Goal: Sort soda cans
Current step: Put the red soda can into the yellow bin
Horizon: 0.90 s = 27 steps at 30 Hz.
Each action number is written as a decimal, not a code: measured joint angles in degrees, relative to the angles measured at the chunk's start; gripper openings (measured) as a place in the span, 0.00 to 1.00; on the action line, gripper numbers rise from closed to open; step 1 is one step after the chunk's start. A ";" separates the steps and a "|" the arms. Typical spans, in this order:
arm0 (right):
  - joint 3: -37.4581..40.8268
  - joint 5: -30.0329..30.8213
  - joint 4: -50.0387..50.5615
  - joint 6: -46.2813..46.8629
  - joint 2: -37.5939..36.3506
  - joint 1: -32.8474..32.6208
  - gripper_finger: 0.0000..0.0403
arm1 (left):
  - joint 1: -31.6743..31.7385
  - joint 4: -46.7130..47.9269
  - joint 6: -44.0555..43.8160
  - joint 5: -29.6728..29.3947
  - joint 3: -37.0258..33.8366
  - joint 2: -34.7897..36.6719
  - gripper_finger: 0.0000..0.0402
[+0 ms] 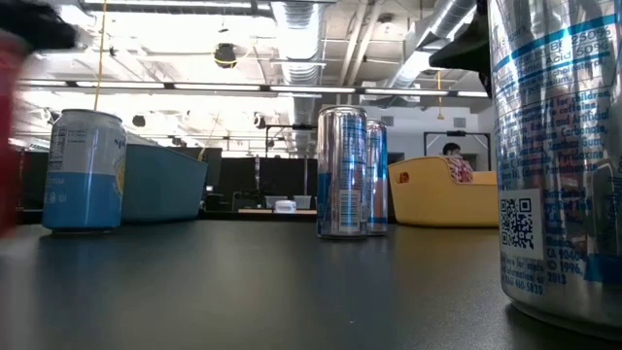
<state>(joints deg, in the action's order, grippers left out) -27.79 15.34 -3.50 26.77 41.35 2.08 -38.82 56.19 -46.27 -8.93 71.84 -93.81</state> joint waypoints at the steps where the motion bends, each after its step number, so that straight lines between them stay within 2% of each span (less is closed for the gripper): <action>1: 0.00 0.02 0.10 0.19 0.38 -0.26 0.03 | 1.83 -1.53 3.25 -0.29 -0.04 -0.04 0.83; 6: 0.00 0.01 -0.98 0.21 0.98 -1.76 0.03 | 9.90 -8.69 15.97 0.01 -0.10 -0.17 0.81; 12: 0.00 -0.33 -4.19 -0.34 0.98 -4.27 0.05 | 17.00 -13.06 25.70 0.58 -0.12 -0.17 0.79; 17: 0.02 -1.54 -13.77 -2.84 3.22 -7.17 0.07 | 18.50 -18.29 32.48 3.26 -0.01 -1.78 0.80; 22: 0.04 -1.67 -22.02 -3.87 9.61 -10.00 0.09 | 19.85 -19.60 35.93 7.17 3.03 -7.60 0.80; 27: -1.12 -1.81 -22.08 -4.37 11.60 -12.13 0.10 | 19.89 -17.89 38.65 7.95 8.41 -12.62 0.80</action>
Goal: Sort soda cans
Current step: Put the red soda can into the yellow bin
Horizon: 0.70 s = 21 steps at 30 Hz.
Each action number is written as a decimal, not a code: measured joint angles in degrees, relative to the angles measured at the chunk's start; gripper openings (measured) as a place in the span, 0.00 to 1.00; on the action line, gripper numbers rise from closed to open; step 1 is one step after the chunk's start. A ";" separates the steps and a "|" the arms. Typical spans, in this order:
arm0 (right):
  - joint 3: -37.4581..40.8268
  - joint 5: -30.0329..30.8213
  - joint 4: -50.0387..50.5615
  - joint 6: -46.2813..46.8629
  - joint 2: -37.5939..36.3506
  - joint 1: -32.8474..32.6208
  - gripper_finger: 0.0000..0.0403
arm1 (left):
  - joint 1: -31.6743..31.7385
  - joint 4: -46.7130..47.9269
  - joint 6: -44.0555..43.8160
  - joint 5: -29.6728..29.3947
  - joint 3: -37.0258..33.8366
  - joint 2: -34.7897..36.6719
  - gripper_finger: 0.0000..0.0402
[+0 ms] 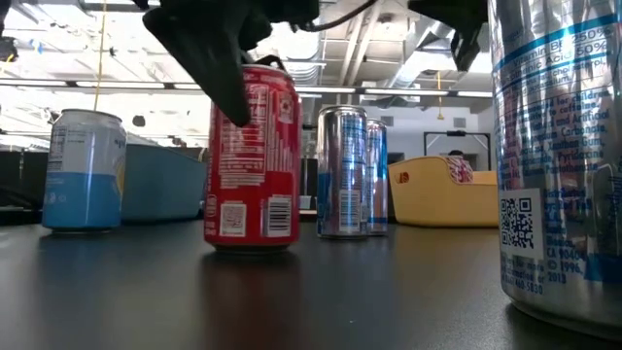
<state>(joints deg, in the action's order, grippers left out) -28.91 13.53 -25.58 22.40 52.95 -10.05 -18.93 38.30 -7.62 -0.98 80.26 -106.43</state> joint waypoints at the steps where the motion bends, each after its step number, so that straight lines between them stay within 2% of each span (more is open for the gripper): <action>1: -0.21 -0.01 0.61 -0.30 -0.19 -0.67 0.10 | -0.20 0.02 0.49 -0.02 0.84 -0.24 0.80; 6: -2.44 -0.25 7.21 -2.35 -1.66 -3.46 0.10 | -1.00 0.09 1.35 -3.47 2.51 -0.20 0.80; 10: -3.42 0.54 11.91 -2.87 -1.44 -4.85 0.10 | -1.03 0.16 0.45 -3.99 3.01 -0.24 0.82; 18: -3.49 1.42 9.82 -3.70 -1.22 -6.04 0.19 | -1.03 1.86 -1.09 -7.35 3.46 0.09 0.94; 21: -3.52 1.44 6.08 -9.67 -0.48 -8.08 0.26 | -1.12 3.02 -1.16 -8.06 4.53 0.45 0.94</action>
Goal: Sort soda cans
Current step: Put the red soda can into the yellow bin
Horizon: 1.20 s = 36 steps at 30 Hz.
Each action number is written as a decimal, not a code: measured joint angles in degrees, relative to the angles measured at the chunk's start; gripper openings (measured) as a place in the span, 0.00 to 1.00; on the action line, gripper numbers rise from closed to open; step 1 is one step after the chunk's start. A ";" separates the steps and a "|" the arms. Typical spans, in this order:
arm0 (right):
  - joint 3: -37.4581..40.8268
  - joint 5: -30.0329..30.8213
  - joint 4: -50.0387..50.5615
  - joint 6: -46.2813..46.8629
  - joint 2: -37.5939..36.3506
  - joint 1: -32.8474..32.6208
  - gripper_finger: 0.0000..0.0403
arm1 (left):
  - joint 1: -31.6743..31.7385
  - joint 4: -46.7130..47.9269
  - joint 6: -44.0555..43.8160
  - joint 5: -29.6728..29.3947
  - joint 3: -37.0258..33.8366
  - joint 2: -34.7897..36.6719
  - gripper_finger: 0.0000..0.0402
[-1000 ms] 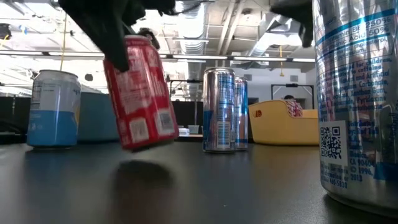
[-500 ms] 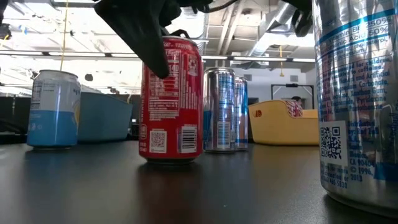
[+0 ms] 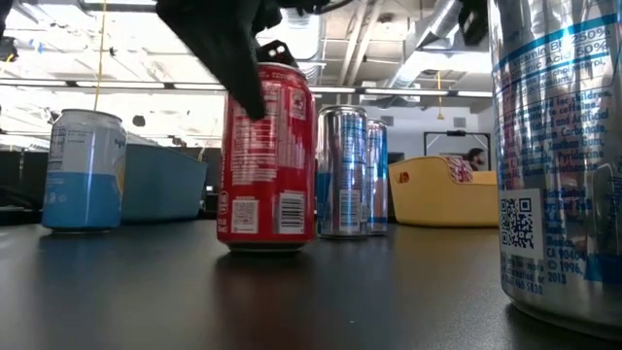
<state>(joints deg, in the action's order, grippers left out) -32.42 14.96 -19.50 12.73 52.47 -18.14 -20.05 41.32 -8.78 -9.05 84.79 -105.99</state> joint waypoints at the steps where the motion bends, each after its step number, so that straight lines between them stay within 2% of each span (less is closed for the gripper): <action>1: -0.02 -0.02 -1.53 -2.34 0.85 -0.80 0.28 | -0.25 0.02 0.52 -0.35 0.34 0.19 0.94; 9: -0.09 -0.06 -14.46 -13.93 11.02 -2.88 0.59 | -2.17 1.59 1.41 -4.78 2.95 0.34 0.94; 14: -5.31 0.02 -9.27 -14.30 18.21 -1.81 0.75 | -5.66 10.89 -1.89 -6.31 3.02 0.36 0.94; 16: -8.37 0.24 -7.04 -14.31 22.01 -1.17 0.79 | -7.41 14.18 -4.24 -9.50 3.02 0.36 0.94; 20: -15.46 0.50 -4.64 -14.29 28.92 -0.52 0.83 | -11.02 15.44 -7.14 -14.53 3.02 0.43 0.94; 27: -26.46 0.44 7.54 -11.28 38.00 -0.60 0.85 | -18.42 16.07 -14.02 -21.25 0.85 1.44 0.94; 32: -28.81 0.40 9.85 -10.24 42.54 -0.97 0.85 | -23.37 15.93 -22.33 -26.76 -2.98 3.64 0.94; 36: -28.96 0.14 10.12 -8.24 45.04 -1.00 0.85 | -24.66 14.72 -27.44 -28.15 -7.03 6.53 0.94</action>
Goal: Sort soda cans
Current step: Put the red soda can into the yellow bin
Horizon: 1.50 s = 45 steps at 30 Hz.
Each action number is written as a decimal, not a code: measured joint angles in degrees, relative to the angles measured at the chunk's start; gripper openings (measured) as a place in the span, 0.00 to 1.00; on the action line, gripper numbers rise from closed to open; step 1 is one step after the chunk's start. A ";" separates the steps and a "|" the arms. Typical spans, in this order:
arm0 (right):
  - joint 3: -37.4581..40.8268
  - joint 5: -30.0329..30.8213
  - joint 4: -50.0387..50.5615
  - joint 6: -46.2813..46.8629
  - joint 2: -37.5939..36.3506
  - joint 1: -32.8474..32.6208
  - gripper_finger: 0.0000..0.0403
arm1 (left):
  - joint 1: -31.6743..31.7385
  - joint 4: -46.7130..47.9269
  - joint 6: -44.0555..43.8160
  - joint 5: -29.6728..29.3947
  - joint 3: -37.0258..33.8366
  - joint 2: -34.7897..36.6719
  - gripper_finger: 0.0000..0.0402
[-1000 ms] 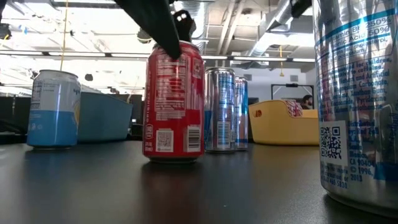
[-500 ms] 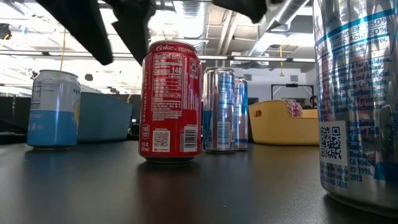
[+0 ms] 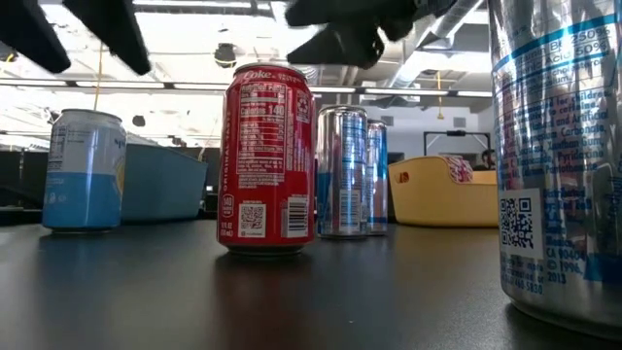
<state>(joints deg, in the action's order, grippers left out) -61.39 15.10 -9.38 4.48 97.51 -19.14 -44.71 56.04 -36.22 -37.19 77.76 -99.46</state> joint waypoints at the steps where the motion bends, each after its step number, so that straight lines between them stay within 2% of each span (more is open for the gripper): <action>1: 0.02 -0.02 0.02 0.04 0.66 0.00 0.85 | -0.07 -1.17 -0.72 -0.15 -1.37 0.77 0.94; 7: 0.04 -2.11 -0.43 0.18 2.98 -0.26 0.85 | 1.89 -13.57 0.53 0.74 -11.34 5.11 0.94; 13: 0.03 -4.11 -0.32 0.18 3.08 -0.37 0.87 | 4.43 -31.76 4.99 2.74 -21.41 8.80 0.94; 20: 0.04 -6.26 -1.77 1.51 3.06 -0.61 0.97 | 7.51 -42.99 8.56 2.89 -26.91 9.16 0.94; 23: 0.04 -6.47 -1.78 2.67 3.09 -0.22 0.99 | 8.89 -47.15 10.39 2.91 -28.47 9.16 0.94; 31: 0.04 -6.42 -2.46 3.01 3.09 0.10 0.99 | 11.76 -53.73 15.07 2.84 -31.15 9.16 0.94; 39: 0.04 -6.37 -2.17 3.17 3.24 0.21 0.99 | 14.28 -54.99 16.12 2.89 -31.32 9.16 0.94; 45: -0.29 -5.85 -3.82 3.61 6.22 0.48 0.99 | 15.50 -58.25 17.83 4.22 -31.32 8.37 0.94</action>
<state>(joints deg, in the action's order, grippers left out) -61.67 9.25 -13.19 8.10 103.73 -18.65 -29.21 -2.21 -18.39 -32.97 46.44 -91.09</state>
